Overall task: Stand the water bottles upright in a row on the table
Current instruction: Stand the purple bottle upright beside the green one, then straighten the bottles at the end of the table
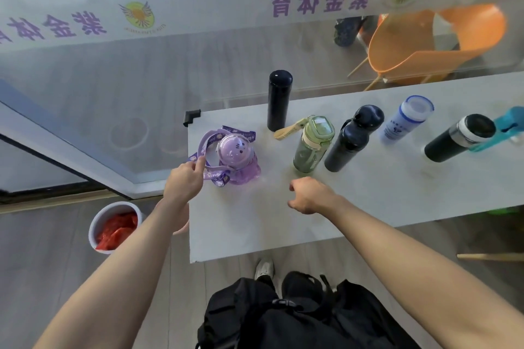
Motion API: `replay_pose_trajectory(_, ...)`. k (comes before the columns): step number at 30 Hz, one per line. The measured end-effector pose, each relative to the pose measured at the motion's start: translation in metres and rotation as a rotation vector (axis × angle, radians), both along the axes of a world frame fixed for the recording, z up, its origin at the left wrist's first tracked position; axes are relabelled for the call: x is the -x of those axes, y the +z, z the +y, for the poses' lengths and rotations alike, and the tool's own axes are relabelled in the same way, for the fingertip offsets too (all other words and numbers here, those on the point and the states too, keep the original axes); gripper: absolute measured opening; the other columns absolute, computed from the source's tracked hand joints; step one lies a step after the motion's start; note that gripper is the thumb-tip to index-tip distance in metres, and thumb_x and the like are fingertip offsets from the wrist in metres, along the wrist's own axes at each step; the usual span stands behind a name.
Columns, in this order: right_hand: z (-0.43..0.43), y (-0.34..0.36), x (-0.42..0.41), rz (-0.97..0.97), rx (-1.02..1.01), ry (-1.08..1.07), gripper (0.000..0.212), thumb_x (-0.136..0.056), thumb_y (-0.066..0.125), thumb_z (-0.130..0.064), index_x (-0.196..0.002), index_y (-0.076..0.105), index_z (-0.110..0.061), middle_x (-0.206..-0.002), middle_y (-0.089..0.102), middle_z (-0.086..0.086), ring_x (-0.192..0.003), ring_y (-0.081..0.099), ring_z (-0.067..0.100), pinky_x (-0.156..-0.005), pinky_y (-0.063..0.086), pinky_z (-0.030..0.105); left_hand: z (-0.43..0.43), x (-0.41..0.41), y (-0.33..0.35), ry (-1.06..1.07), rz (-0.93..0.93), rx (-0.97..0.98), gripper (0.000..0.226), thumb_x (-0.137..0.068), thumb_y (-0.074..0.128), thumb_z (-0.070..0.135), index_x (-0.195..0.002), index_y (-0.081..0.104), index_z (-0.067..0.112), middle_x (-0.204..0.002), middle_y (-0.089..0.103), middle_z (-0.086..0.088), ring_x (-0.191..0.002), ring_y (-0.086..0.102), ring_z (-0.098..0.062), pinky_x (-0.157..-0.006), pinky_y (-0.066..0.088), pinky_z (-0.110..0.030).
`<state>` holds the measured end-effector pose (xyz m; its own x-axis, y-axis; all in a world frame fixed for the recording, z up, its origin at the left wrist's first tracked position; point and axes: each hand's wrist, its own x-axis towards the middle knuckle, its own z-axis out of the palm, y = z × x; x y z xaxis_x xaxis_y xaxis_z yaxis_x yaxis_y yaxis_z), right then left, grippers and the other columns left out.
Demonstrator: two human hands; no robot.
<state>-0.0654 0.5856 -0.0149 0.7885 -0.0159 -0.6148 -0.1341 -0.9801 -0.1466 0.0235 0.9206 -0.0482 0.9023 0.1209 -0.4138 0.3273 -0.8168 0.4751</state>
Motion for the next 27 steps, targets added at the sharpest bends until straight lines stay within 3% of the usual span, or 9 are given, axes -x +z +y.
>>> replay_pose_trajectory(3, -0.016, 0.01, 0.002, -0.054, -0.05, 0.011, 0.054, -0.091, 0.064, -0.043, -0.139, 0.061, -0.019, -0.142, 0.064, 0.006, -0.125, 0.064, 0.032, -0.098, 0.056, 0.044, -0.014, 0.033, 0.032, -0.101, 0.029, -0.121, 0.057, -0.091, 0.04, 0.072, -0.092, 0.069, 0.023, -0.092, 0.078, -0.002, -0.09, 0.073, -0.029, -0.089, 0.059, -0.046)
replay_pose_trajectory(7, -0.055, 0.025, 0.018, -0.123, -0.097, 0.017, 0.052, -0.095, 0.064, -0.041, -0.142, 0.06, -0.018, -0.144, 0.063, 0.004, -0.127, 0.063, 0.03, -0.1, 0.054, 0.042, -0.061, 0.07, 0.062, -0.327, 0.077, -0.207, 0.032, -0.102, 0.062, 0.05, -0.114, 0.073, 0.022, -0.11, 0.077, 0.002, -0.1, 0.071, -0.022, -0.089, 0.056, -0.039)
replay_pose_trajectory(12, -0.14, 0.041, 0.063, -0.167, -0.142, -0.076, 0.052, -0.099, 0.063, -0.04, -0.147, 0.059, -0.019, -0.148, 0.06, 0.008, -0.131, 0.06, 0.03, -0.105, 0.051, 0.042, -0.171, 0.096, 0.076, -0.535, 0.063, -0.263, 0.039, -0.103, 0.062, 0.055, -0.128, 0.069, 0.026, -0.123, 0.076, 0.001, -0.111, 0.07, -0.023, -0.098, 0.058, -0.045)
replay_pose_trajectory(17, -0.249, 0.054, 0.123, -0.269, -0.115, -0.194, 0.052, -0.099, 0.064, -0.044, -0.145, 0.06, -0.019, -0.147, 0.062, 0.006, -0.129, 0.062, 0.029, -0.103, 0.051, 0.04, -0.307, 0.117, 0.089, -0.742, 0.004, -0.246, 0.041, -0.103, 0.06, 0.055, -0.132, 0.066, 0.027, -0.118, 0.077, 0.005, -0.112, 0.069, -0.024, -0.092, 0.055, -0.042)
replay_pose_trajectory(21, -0.332, 0.07, 0.16, -0.34, -0.074, -0.316, 0.05, -0.099, 0.067, -0.043, -0.142, 0.064, -0.017, -0.143, 0.066, 0.008, -0.127, 0.064, 0.031, -0.105, 0.052, 0.04, -0.401, 0.126, 0.103, -0.874, -0.009, -0.214, 0.039, -0.104, 0.059, 0.054, -0.134, 0.064, 0.029, -0.115, 0.077, 0.008, -0.11, 0.068, -0.023, -0.098, 0.057, -0.044)
replay_pose_trajectory(27, -0.442, 0.08, 0.166, -0.362, -0.009, -0.434, 0.051, -0.099, 0.067, -0.047, -0.141, 0.064, -0.019, -0.141, 0.067, 0.007, -0.123, 0.066, 0.029, -0.104, 0.054, 0.041, -0.522, 0.101, 0.123, -0.966, -0.092, -0.182, 0.037, -0.104, 0.058, 0.054, -0.132, 0.065, 0.031, -0.112, 0.076, 0.011, -0.107, 0.069, -0.022, -0.097, 0.058, -0.043)
